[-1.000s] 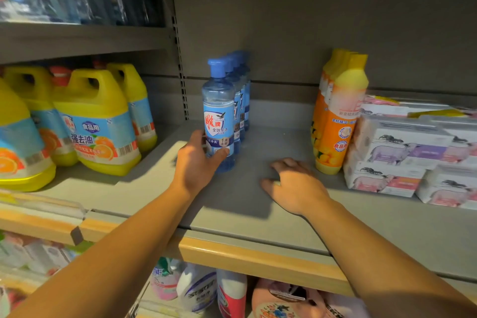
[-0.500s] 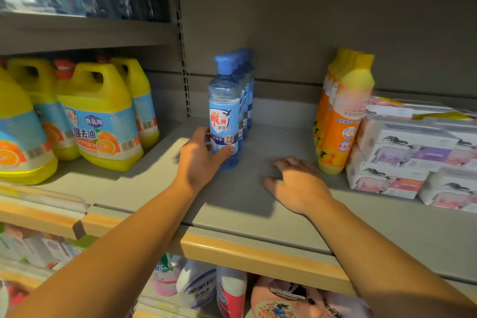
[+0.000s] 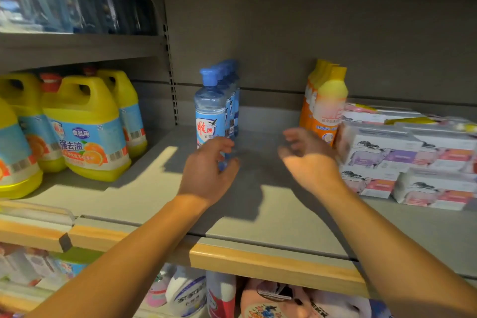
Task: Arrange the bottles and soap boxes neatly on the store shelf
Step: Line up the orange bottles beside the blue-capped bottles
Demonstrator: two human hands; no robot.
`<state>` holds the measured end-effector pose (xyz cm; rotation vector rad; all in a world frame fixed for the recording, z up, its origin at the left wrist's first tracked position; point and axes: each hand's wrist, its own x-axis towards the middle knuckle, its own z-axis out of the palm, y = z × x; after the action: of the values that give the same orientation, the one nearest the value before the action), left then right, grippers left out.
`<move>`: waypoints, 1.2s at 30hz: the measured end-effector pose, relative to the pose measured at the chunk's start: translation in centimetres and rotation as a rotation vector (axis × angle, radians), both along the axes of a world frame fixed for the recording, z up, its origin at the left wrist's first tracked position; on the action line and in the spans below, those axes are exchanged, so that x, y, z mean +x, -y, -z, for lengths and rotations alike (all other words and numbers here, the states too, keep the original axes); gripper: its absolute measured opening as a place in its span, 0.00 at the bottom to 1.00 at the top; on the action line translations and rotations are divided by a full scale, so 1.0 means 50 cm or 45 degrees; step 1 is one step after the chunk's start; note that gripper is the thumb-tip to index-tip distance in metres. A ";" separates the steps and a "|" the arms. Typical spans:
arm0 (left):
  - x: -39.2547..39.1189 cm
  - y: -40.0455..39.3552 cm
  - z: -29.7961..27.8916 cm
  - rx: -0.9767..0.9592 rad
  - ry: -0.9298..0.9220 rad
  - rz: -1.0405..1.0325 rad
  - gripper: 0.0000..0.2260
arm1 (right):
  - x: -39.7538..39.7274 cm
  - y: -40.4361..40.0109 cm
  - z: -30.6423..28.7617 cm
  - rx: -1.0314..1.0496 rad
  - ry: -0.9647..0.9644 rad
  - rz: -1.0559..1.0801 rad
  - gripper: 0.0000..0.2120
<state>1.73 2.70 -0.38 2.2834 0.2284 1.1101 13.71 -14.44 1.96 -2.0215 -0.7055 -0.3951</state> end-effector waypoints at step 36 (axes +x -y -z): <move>0.071 0.069 -0.005 -1.151 -0.545 0.924 0.28 | 0.066 -0.016 -0.052 0.947 -0.880 -0.567 0.16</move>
<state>5.26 -0.76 -0.14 1.5162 0.0297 0.0704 17.01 -13.64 4.54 -1.1266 -0.4465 0.2770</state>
